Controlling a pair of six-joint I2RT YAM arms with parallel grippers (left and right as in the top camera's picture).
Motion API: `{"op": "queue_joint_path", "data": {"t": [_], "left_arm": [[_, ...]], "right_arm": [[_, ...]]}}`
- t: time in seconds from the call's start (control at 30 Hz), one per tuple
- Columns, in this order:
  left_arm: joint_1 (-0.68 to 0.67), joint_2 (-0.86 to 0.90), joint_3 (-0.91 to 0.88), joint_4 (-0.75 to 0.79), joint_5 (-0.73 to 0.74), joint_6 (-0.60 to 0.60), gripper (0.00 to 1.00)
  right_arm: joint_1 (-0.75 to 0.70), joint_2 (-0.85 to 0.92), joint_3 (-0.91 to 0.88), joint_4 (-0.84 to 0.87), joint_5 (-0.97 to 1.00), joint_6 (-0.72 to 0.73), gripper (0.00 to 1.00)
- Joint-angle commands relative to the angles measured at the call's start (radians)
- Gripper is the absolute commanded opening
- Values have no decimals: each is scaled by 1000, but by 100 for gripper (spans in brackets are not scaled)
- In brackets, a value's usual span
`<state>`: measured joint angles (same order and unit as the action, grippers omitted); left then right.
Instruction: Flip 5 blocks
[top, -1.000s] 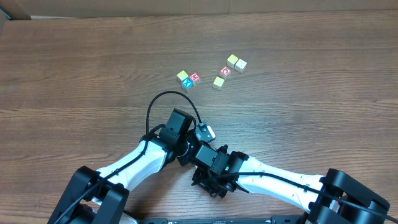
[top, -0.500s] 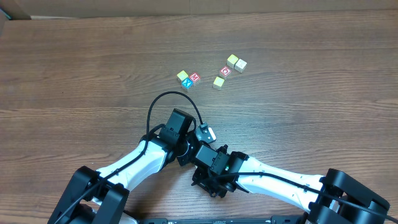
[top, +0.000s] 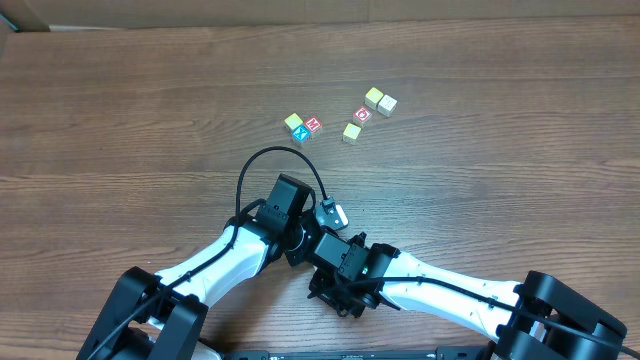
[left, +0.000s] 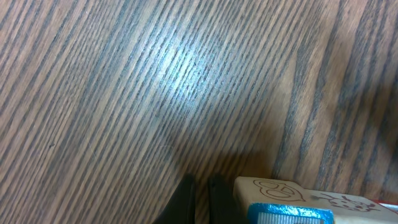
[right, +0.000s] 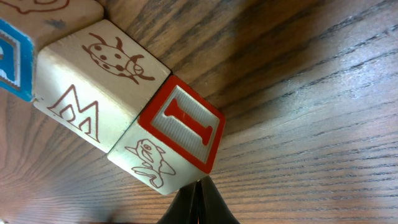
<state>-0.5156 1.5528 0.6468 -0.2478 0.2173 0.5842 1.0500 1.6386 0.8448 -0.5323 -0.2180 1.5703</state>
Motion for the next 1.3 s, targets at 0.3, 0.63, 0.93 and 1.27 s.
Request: {"op": "queue_joint_path", "data": {"t": [0.3, 0.63, 0.93, 1.27], "left_arm": [[-9, 14, -16, -3, 39, 23, 4], [-9, 14, -16, -9, 43, 32, 4], [-9, 14, -16, -5, -10, 45, 4], [-9, 14, -16, -3, -68, 46, 4]], "right_arm": [[14, 2, 12, 15, 27, 10, 4], [32, 2, 12, 24, 42, 31, 4], [33, 2, 12, 23, 42, 31, 4], [37, 2, 12, 0, 42, 32, 4]]}}
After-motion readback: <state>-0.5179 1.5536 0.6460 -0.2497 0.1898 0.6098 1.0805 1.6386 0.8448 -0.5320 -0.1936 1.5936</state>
